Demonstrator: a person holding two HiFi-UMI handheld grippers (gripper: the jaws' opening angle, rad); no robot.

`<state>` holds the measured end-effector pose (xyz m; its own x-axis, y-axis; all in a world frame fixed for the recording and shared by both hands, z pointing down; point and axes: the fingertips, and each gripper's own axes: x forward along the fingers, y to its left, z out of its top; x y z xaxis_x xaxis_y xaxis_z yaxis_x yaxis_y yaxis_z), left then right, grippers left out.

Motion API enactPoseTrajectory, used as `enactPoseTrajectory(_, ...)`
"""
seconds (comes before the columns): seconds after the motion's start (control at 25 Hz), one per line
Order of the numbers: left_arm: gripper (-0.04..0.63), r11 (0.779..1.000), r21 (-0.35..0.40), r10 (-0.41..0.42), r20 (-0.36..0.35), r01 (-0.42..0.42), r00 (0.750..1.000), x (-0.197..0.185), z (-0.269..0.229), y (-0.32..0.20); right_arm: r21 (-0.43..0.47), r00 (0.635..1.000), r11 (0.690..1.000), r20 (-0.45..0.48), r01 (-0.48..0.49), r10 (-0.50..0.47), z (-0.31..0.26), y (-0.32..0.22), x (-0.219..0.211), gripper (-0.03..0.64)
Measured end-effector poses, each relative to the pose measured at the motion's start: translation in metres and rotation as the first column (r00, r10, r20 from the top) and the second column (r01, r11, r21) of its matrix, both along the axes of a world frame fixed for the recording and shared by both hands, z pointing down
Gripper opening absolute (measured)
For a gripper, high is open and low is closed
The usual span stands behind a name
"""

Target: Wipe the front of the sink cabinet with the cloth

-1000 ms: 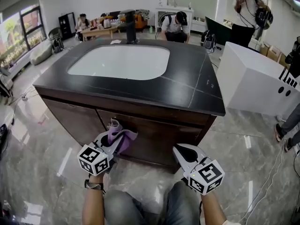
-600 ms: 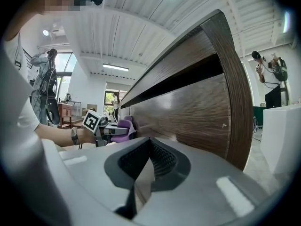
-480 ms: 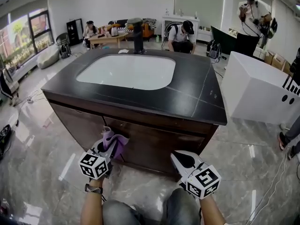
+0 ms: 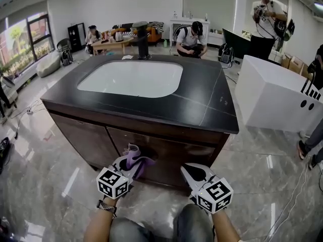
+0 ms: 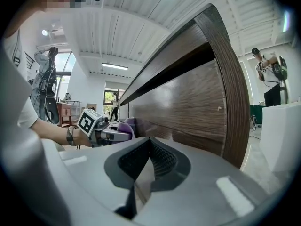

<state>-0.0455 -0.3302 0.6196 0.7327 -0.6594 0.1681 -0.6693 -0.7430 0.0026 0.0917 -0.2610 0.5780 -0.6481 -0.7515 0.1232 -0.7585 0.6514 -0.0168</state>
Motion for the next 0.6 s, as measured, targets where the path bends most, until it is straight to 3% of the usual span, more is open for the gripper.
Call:
enactPoseTrajectory(0.36, 0.051, 0.987, -0.019, 0.156, -0.078, -0.158, 0.985, 0.044, -0.003, 0.021, -0.01, 0.998, 0.998, -0.014, -0.06, 0.06, 0.006, 0.015, 0.022, 0.006)
enactPoseTrajectory(0.6, 0.051, 0.945, -0.013, 0.325, -0.009, -0.326, 0.946, 0.107, 0.0, 0.045, -0.013, 0.994, 0.994, -0.013, -0.111, 0.111, 0.009, 0.027, 0.046, 0.006)
